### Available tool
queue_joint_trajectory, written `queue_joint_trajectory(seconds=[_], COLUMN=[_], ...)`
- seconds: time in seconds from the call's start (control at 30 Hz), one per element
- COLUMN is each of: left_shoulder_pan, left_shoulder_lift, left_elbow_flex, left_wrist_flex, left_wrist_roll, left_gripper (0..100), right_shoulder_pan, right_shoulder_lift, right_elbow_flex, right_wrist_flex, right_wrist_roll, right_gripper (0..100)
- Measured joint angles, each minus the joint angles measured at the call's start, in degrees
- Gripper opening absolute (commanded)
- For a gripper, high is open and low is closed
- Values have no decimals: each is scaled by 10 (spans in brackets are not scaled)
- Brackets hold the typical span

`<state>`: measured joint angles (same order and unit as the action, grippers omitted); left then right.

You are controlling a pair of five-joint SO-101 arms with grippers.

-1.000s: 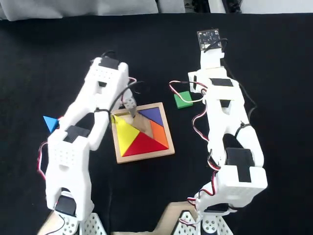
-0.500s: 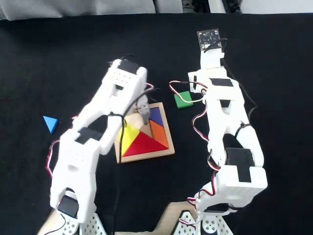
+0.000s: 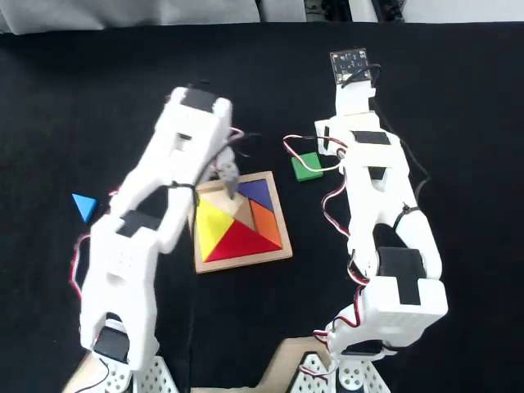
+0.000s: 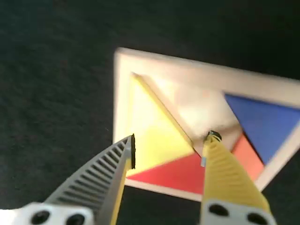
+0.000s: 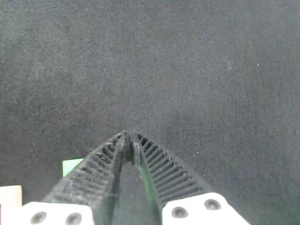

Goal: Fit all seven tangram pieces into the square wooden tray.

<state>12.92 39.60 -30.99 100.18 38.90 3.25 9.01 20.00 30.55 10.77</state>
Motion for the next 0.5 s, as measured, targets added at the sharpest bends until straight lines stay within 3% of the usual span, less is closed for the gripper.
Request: queue_joint_trajectory(seconds=[0.5], left_shoulder_pan=[39], left_shoulder_lift=[90], left_elbow_flex=[-37], left_wrist_flex=[5], left_wrist_roll=[-30], left_gripper=[245], right_shoulder_pan=[0], right_shoulder_lift=[0], right_elbow_flex=[0], right_wrist_flex=[0], right_wrist_roll=[0], right_gripper=[11])
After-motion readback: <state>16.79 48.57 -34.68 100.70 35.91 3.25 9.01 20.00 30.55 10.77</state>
